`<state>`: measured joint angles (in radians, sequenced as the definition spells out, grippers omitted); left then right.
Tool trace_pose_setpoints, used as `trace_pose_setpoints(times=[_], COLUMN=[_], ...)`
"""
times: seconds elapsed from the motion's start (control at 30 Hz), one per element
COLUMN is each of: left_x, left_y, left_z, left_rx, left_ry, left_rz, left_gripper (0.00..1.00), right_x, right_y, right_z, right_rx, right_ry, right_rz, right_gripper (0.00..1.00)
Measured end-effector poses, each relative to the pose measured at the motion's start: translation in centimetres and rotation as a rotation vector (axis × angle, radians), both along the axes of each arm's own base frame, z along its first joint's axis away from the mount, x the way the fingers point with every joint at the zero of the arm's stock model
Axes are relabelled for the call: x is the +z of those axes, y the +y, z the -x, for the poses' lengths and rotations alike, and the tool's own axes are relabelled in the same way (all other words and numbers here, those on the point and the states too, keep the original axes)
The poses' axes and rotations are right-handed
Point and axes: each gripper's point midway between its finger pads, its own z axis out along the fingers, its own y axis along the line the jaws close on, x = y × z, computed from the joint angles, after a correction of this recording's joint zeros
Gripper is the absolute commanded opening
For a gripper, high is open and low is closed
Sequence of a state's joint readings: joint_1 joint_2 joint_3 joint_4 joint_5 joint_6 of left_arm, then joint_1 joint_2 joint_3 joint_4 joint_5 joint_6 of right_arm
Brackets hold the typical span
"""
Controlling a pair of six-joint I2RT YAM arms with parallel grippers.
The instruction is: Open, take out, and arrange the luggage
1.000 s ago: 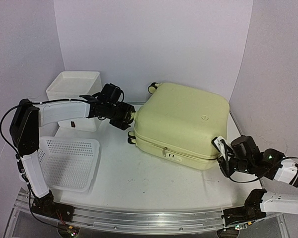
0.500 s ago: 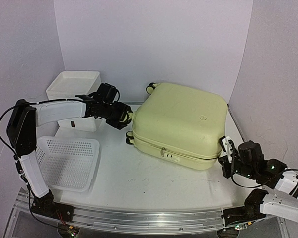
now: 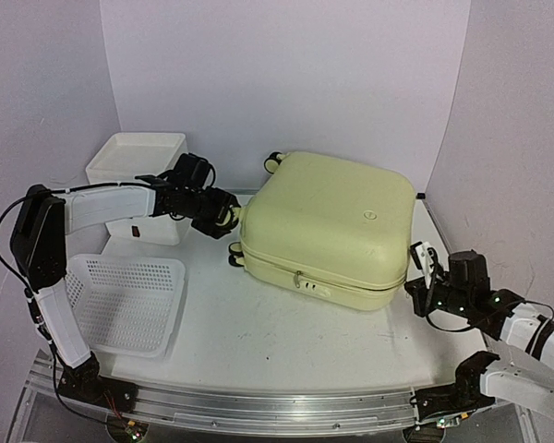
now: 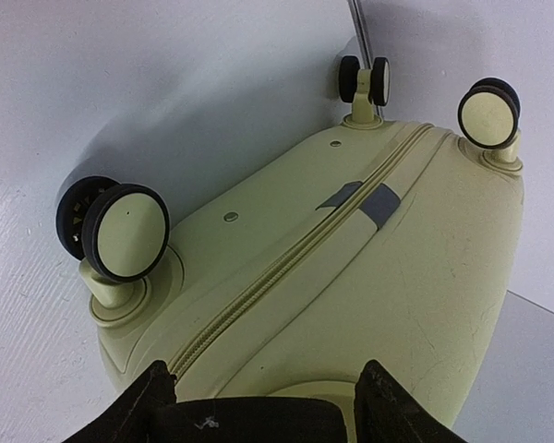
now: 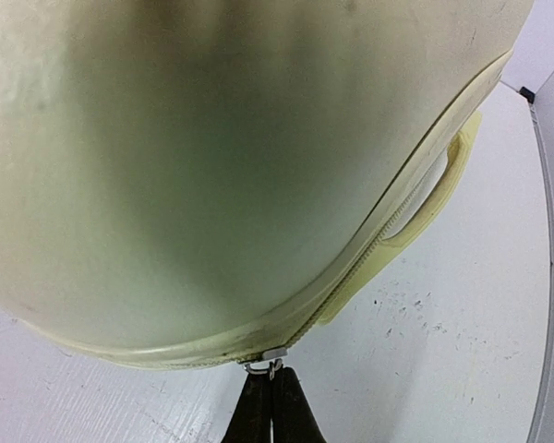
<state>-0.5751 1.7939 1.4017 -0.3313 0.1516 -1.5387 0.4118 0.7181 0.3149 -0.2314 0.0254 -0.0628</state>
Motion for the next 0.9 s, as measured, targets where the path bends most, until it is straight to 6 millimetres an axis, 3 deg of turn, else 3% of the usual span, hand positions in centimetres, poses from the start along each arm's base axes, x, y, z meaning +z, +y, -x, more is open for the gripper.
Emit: trace_pose_setpoints(times=[0.23, 0.37, 0.9], left_x=[0.0, 0.0, 0.2], left_y=[0.3, 0.8, 1.7], left_z=[0.1, 0.0, -0.7], left_rx=[-0.009, -0.005, -0.051], left_ry=[0.001, 0.005, -0.036], left_rz=[0.001, -0.001, -0.034], left_gripper=[0.06, 0.05, 0.03], right_x=[-0.7, -0.1, 0.5], right_y=[-0.1, -0.2, 0.3], right_z=[-0.9, -2.3, -3.0], right_rx=[0.086, 0.122, 0.339], right_ry=[0.092, 0.115, 0.186], right_rz=[-0.161, -0.24, -0.072], right_gripper=[0.0, 0.0, 0.0])
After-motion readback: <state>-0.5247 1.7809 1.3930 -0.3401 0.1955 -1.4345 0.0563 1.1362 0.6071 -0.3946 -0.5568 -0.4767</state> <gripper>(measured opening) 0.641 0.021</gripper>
